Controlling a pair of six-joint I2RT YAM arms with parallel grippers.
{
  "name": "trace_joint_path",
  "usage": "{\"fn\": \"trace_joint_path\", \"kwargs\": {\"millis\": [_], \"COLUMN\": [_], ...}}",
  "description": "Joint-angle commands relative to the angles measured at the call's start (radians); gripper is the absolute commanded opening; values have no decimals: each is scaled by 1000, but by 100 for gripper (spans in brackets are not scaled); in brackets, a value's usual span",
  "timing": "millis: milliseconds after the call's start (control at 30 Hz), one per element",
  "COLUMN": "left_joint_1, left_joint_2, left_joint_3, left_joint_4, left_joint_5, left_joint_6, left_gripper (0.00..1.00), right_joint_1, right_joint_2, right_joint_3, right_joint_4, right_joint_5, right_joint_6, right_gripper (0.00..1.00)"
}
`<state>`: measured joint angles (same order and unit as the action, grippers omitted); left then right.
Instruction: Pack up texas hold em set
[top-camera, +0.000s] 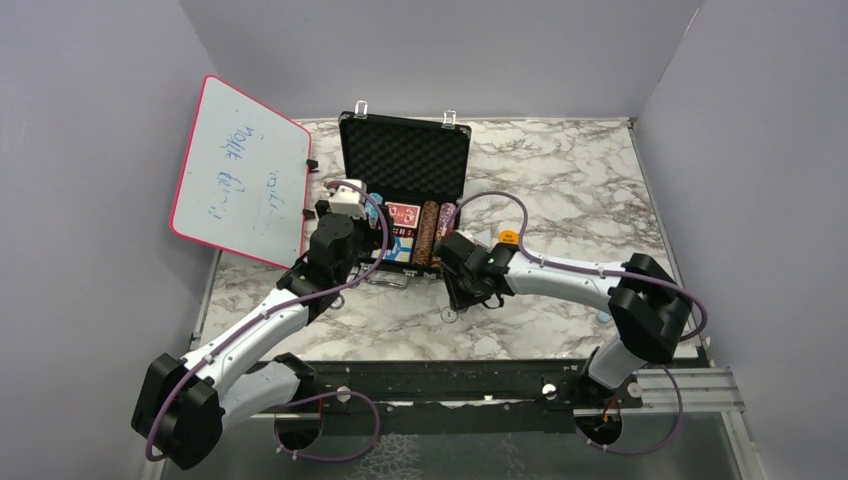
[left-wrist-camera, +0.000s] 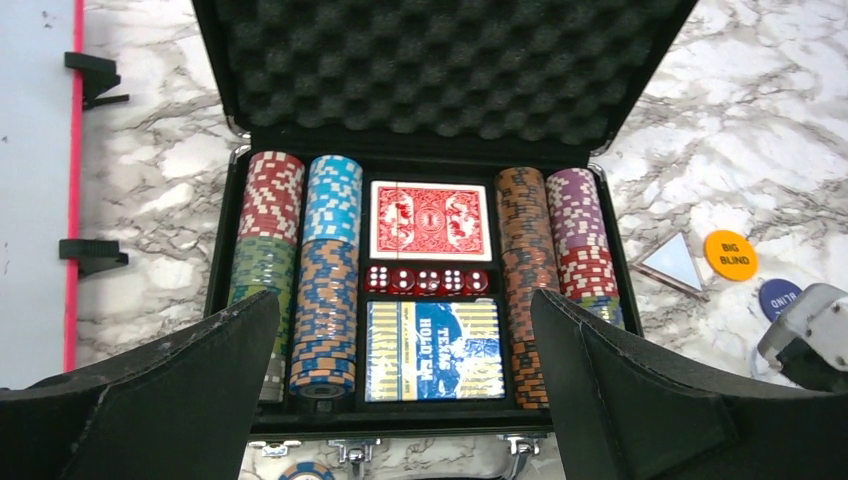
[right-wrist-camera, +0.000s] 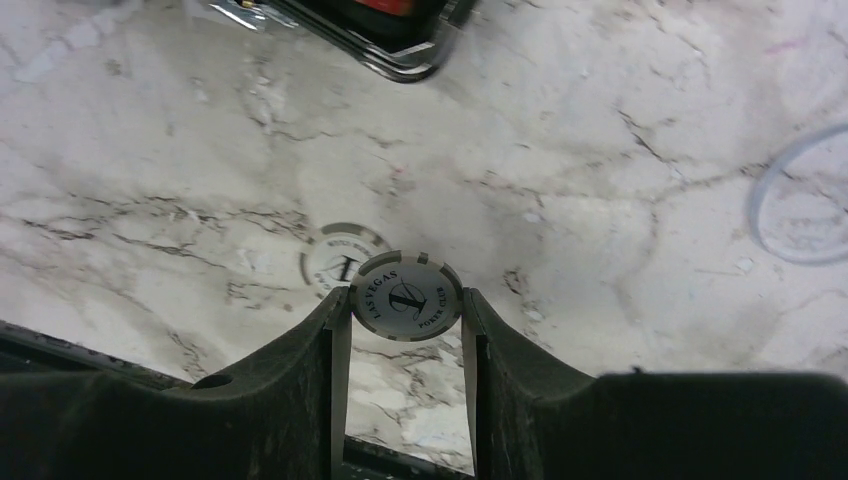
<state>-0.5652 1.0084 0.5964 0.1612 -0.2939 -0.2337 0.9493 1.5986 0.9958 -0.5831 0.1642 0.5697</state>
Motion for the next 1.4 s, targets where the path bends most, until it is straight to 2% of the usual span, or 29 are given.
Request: {"fn": "trace_joint_path", "kwargs": {"millis": [0,467,633,867,967,1167,1367], "left_joint_1": [-2,-2,-2,-2,-2,-2,-2], "left_joint_2": [-8,-8,-6,-7,-6,-6,30], "left_joint_3": [26,28,29,29,29,28,37], "left_joint_4": [-24,-29,-30,-31,-33,-32,-32], "left_joint_5": [-92,-102,-102,-105,-105,-109,-64], "left_joint_6": [-22,-26,-26,-24,-24,-25,-27], "left_gripper": [99,99,99,99,99,99,99], "right_joint_1": [45,94,102,115,117,117,116], "right_joint_2": [50,171,183,212,227,231,114], "right_joint_3": [51,113,125,128,114,81,60], "right_joint_4": [42,22,6,-35,-37,-13,46], "right_joint_5": [-8,-24,-19,13,20,28,83], "right_joint_6": [-39,-53,-55,-55,-44,-12,-4], "right_gripper": [40,43,55,58,55,36,32]}}
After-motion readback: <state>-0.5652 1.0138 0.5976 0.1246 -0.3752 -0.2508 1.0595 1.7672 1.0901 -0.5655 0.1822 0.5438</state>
